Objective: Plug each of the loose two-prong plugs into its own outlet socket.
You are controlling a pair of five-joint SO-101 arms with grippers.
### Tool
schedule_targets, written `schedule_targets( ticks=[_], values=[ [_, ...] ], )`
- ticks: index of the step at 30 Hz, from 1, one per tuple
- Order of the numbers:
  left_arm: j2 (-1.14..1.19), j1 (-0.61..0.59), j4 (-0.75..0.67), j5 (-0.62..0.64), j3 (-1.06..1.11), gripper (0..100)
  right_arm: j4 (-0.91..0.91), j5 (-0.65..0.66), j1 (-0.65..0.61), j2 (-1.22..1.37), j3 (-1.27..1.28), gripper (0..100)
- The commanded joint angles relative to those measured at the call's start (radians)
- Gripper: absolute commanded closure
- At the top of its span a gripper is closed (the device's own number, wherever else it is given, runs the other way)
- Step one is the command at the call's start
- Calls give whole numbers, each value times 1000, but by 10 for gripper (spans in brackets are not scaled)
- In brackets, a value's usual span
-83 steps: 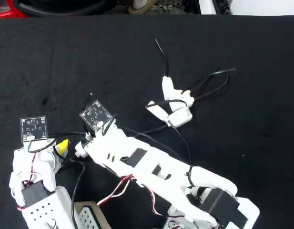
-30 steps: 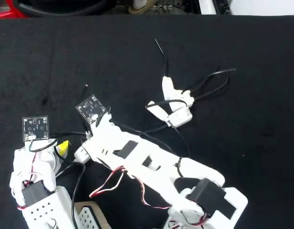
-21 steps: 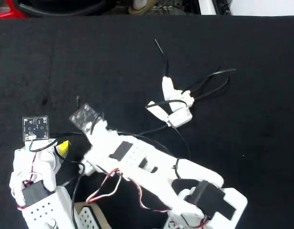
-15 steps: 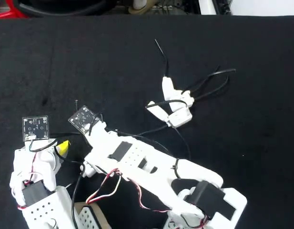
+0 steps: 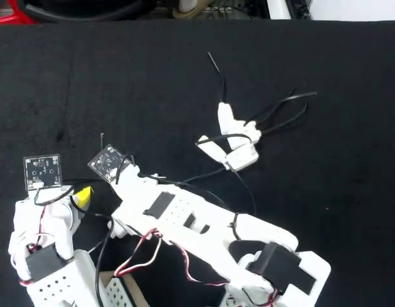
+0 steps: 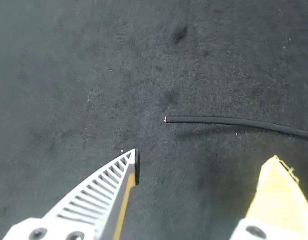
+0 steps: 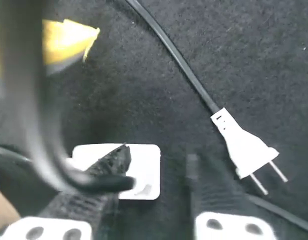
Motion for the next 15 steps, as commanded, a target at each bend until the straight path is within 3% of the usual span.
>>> schedule_targets(
  ticks=[1,11,15],
  values=[
    [-5,-8,52,-69,-88,625,109,-15,-35,-36,-64,598],
    [6,-8,259,-244,-216,626,769,23,-11,-432,-294,585],
    [6,-8,348,-324,-280,626,994,127,126,-591,-429,585]
  ],
)
